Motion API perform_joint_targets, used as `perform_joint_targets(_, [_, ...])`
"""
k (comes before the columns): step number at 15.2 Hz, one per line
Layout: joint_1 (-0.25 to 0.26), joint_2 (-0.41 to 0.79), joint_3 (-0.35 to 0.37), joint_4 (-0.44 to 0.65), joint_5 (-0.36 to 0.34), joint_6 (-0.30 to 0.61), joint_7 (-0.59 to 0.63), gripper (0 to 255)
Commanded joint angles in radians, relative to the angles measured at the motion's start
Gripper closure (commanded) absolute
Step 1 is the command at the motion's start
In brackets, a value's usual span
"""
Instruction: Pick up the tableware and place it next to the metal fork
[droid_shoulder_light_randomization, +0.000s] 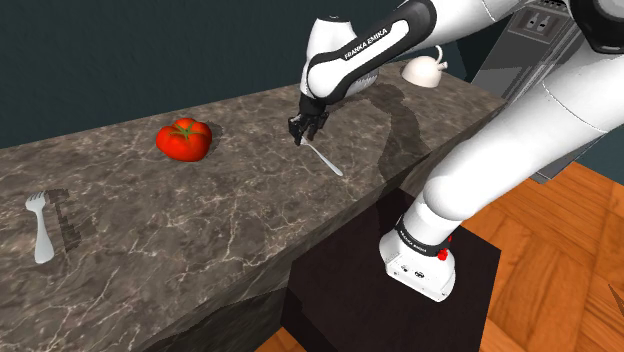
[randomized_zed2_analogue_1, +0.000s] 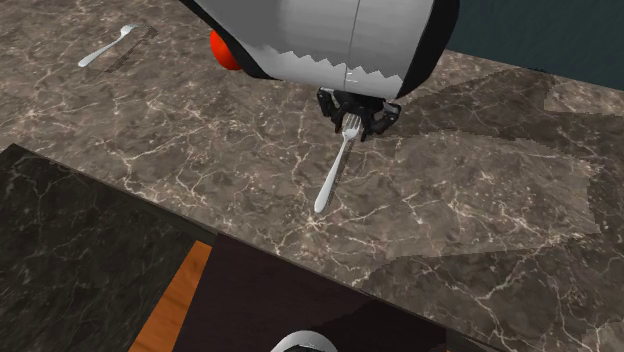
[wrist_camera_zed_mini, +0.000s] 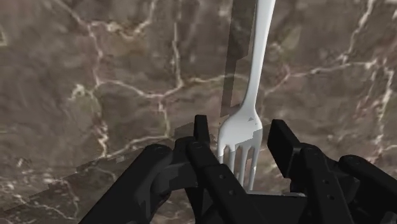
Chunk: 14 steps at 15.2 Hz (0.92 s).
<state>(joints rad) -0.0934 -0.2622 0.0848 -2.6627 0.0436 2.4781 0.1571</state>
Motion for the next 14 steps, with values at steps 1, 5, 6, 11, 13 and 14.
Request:
perform_joint_targets(1, [0.006,0.007,0.007,-0.004,0.004,0.002,0.002,255])
perform_joint_targets(5, [0.004,0.004,0.002,-0.005,0.003,0.0,-0.004,255])
perform_joint_targets(6, [0.005,-0.007,0.001,0.0,0.003,-0.016,-0.004,255])
perform_joint_targets(11, [0.006,-0.061,-0.002,0.028,0.004,-0.098,-0.005,255])
perform_joint_targets(13, [0.006,-0.08,-0.003,0.041,0.004,-0.131,-0.006,255])
perform_joint_targets(14, [0.006,-0.089,-0.003,0.048,0.004,-0.147,-0.006,255])
